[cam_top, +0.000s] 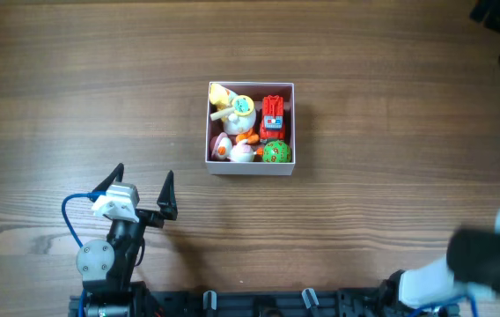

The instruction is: Pack container

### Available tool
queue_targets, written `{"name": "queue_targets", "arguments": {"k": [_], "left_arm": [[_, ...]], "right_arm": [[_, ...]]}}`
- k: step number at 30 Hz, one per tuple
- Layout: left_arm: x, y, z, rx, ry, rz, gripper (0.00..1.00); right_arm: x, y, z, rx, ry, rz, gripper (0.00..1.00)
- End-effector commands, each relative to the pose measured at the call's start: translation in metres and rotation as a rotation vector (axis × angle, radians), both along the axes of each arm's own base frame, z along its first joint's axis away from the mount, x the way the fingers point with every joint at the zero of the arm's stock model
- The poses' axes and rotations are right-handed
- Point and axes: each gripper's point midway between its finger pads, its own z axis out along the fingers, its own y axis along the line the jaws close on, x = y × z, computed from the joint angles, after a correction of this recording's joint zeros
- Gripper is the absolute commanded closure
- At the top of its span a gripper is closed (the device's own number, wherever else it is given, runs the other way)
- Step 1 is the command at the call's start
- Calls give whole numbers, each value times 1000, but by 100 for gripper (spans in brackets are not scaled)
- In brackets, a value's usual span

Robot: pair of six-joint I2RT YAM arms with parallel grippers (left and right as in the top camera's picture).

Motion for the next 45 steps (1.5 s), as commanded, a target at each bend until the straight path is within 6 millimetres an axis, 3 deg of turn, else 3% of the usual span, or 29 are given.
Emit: {"name": "queue_targets", "arguments": {"k": [1, 7, 12, 15, 22, 32, 45], "left_arm": [[0, 0, -1, -5, -1, 1, 0], [0, 0, -1, -5, -1, 1, 0], [0, 0, -1, -5, -1, 1, 0], [0, 0, -1, -5, -1, 1, 0], [0, 0, -1, -5, -1, 1, 0], [0, 0, -1, -5, -1, 1, 0], [0, 0, -1, -5, -1, 1, 0]], "right_arm": [[-32, 11, -10, 9, -98, -11, 0], [-90, 31, -21, 146, -360, -78, 0], [-126, 58, -24, -2, -459, 51, 0], [-150, 84, -34, -164, -483, 173, 0], [-189, 104, -61, -163, -628, 202, 0], [-220, 115, -81, -192, -806, 235, 0], [-224, 141, -94, -165, -846, 356, 0]]}}
